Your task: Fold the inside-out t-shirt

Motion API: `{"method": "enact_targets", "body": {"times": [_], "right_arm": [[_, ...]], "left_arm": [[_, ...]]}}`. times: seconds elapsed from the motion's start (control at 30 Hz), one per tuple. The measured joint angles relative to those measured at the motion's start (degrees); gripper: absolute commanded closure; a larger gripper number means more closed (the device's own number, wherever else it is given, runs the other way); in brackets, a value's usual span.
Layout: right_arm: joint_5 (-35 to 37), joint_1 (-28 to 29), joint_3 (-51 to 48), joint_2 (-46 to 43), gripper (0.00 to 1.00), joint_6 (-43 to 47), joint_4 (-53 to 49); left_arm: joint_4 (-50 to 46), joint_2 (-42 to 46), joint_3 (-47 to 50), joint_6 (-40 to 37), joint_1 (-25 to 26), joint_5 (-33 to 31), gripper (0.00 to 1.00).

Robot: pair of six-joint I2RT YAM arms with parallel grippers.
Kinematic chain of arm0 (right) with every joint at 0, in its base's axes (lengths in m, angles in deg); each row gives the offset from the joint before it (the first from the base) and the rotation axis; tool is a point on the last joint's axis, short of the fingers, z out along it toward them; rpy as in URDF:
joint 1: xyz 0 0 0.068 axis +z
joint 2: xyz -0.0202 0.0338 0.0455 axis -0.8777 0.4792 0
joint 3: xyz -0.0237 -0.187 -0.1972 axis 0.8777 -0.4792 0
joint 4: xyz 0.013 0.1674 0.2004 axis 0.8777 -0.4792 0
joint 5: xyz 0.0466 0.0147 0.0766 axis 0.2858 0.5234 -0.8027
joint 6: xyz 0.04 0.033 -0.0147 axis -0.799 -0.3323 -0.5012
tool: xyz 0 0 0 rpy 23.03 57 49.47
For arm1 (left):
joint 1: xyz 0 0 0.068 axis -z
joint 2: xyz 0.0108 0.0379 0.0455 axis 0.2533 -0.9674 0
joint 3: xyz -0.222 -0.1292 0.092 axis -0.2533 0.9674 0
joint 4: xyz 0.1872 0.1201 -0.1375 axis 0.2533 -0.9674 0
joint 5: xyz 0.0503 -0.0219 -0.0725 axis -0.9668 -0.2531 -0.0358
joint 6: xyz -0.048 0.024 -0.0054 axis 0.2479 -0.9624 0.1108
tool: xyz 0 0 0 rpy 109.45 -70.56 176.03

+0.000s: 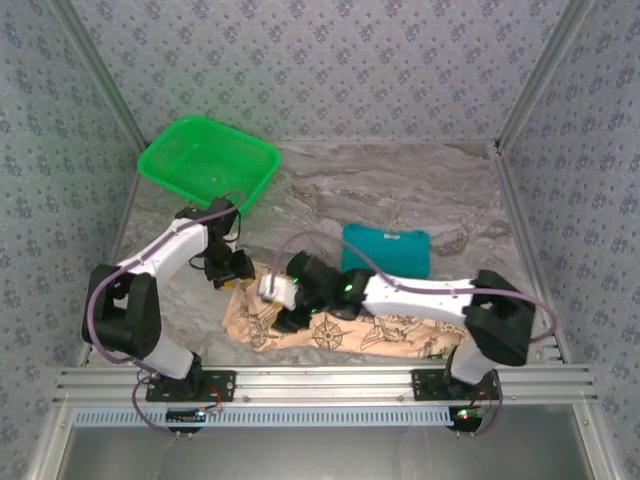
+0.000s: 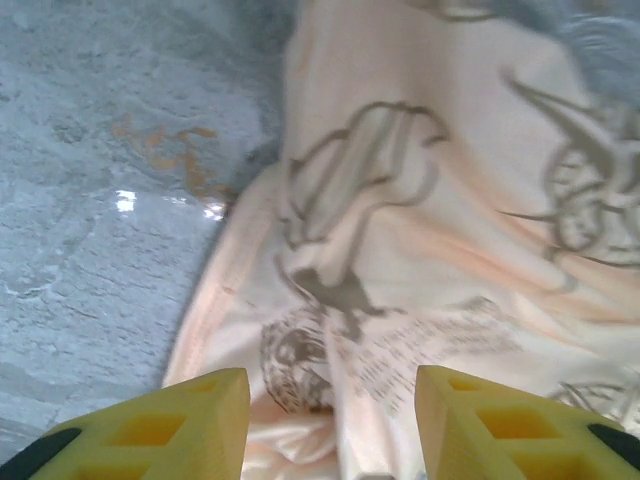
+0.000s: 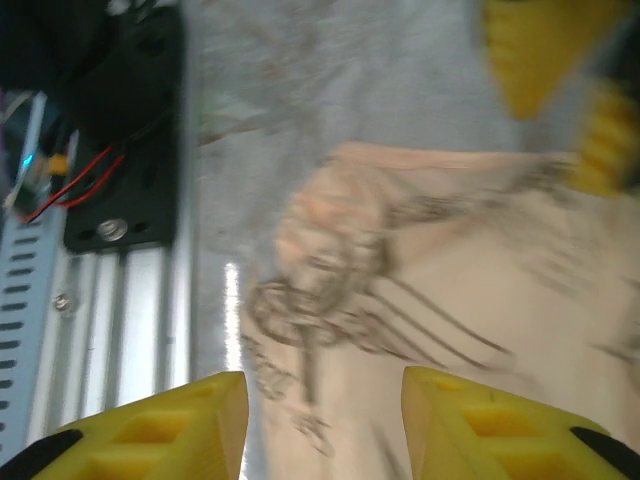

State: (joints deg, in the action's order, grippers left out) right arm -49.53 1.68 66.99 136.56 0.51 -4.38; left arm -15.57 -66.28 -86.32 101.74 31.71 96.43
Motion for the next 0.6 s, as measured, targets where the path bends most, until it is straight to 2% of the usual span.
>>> {"method": "enact_targets", "body": {"times": [0.07, 0.17, 0.27, 0.43, 0.6], "right_arm": [[2.2, -4.9, -1.6, -4.0, 0.52, -4.1, 0.0], [6.0, -11.8, -4.7, -8.4, 0.55, -12.2, 0.4], [11.0, -15.8, -11.7, -12.6, 0.56, -22.4, 0.7], [16.3, -20.8, -24.9, -18.4, 0.58, -40.6, -3.2], [18.8, -28.3, -30.3, -22.0, 0.59, -50.6, -10.3]], "left_arm": [[-0.5, 1.2, -1.4, 0.4, 1.4, 0.5, 0.57], [0.0, 1.5, -2.6, 1.7, 6.0, 0.8, 0.6], [2.1, 0.7, -1.7, 3.2, 9.4, 1.4, 0.6], [6.8, -5.3, 0.9, 4.6, 8.3, -0.5, 0.57], [10.9, -13.0, 1.0, 4.4, 5.6, -2.1, 0.56]]}}
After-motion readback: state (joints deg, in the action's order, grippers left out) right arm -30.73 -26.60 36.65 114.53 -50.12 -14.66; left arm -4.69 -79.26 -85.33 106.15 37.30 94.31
